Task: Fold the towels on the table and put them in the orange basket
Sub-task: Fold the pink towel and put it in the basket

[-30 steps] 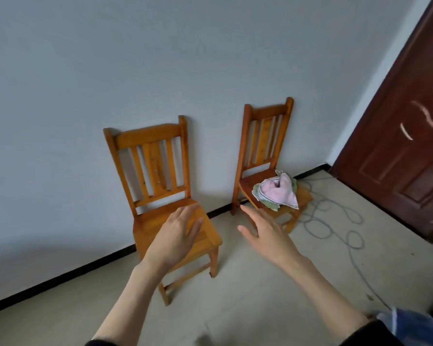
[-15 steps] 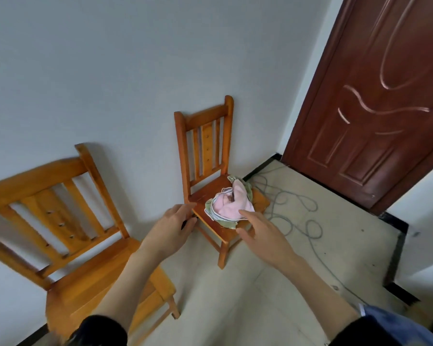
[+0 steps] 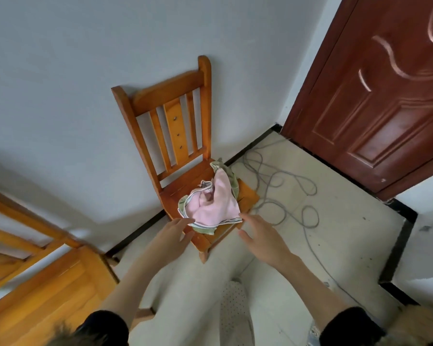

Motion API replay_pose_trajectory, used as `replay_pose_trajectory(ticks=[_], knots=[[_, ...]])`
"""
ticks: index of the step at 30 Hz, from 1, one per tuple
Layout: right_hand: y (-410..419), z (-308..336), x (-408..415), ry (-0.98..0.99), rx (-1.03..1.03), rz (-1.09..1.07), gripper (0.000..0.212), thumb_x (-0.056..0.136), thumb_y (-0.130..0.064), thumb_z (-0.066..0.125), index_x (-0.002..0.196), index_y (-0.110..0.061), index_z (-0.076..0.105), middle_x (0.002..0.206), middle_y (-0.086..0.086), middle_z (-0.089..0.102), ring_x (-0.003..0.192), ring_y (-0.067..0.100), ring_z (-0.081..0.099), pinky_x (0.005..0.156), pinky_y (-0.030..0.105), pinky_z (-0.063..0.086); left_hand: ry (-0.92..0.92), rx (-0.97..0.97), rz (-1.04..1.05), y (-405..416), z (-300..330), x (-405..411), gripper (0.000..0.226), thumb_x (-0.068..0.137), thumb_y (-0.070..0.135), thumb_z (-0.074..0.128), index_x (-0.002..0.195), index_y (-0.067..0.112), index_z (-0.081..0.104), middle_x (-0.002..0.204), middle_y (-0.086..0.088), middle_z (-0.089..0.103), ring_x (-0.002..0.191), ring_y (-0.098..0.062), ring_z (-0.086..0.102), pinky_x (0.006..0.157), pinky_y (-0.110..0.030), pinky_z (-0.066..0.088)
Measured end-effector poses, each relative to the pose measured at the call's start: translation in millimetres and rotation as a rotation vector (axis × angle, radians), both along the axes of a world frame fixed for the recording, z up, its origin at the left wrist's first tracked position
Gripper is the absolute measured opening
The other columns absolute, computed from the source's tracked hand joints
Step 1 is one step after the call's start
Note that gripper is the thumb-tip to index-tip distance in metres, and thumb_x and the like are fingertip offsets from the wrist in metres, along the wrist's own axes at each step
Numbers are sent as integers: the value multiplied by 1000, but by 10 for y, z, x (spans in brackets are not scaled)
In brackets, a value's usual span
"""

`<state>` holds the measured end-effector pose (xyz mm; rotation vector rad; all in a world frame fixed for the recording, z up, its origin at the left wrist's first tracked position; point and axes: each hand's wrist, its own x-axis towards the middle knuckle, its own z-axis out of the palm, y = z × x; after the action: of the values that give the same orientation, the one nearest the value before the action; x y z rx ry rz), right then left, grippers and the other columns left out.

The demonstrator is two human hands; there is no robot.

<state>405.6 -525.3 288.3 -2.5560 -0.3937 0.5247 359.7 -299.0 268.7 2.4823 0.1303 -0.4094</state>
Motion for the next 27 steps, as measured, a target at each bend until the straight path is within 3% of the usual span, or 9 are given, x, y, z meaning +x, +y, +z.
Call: replay_pose_trajectory(ticks=[4, 11, 16, 20, 23, 25, 27], knots=[[24, -360, 827, 55, -36, 126, 47, 97, -34, 43, 140, -19, 36, 141, 1, 44, 127, 18, 43, 99, 31, 38, 105, -2, 155, -200, -491, 540, 38, 98, 23, 42, 136, 20, 42, 138, -5, 47, 126, -21, 44, 101, -27, 32], [142, -1041, 1864, 130, -115, 325, 46, 97, -32, 43, 140, -17, 35, 138, 5, 48, 125, 21, 46, 97, 34, 41, 260, -31, 414, -335, -1265, 1242, 38, 99, 23, 40, 137, 20, 42, 142, -8, 43, 128, -26, 42, 104, -35, 35], [494, -1662, 2343, 81, -167, 460, 45, 98, -30, 41, 141, -19, 33, 141, 2, 45, 127, 20, 43, 100, 34, 43, 331, -68, 613, -176, -1861, 1629, 41, 98, 24, 41, 139, 17, 37, 143, -9, 40, 129, -29, 40, 105, -38, 35], [805, -2189, 2602, -14, -190, 597, 49, 99, -24, 40, 145, -18, 24, 147, 3, 36, 137, 20, 28, 107, 33, 33, 361, -157, 825, 7, -2415, 1857, 48, 97, 23, 43, 142, 12, 29, 143, -13, 39, 128, -32, 41, 101, -41, 38], [1031, -2561, 2737, -81, -233, 664, 55, 100, -27, 37, 148, -17, 13, 155, 3, 18, 143, 22, 13, 114, 38, 22, 386, -273, 930, 119, -2786, 1974, 49, 97, 28, 44, 140, 12, 28, 141, -12, 42, 124, -32, 45, 96, -42, 43], [1141, -2772, 2795, -81, -296, 691, 59, 100, -25, 35, 149, -18, 4, 157, 3, 7, 145, 24, 4, 116, 45, 16, 384, -281, 936, 155, -2964, 2013, 46, 96, 30, 46, 136, 11, 33, 131, -12, 51, 113, -32, 53, 90, -41, 48], [1220, -2936, 2864, -79, -366, 755, 64, 99, -21, 39, 149, -16, 0, 157, 5, 9, 144, 25, 5, 114, 49, 12, 356, -200, 954, 161, -3072, 2027, 40, 94, 31, 48, 128, 10, 42, 119, -13, 59, 98, -28, 57, 76, -35, 48]])
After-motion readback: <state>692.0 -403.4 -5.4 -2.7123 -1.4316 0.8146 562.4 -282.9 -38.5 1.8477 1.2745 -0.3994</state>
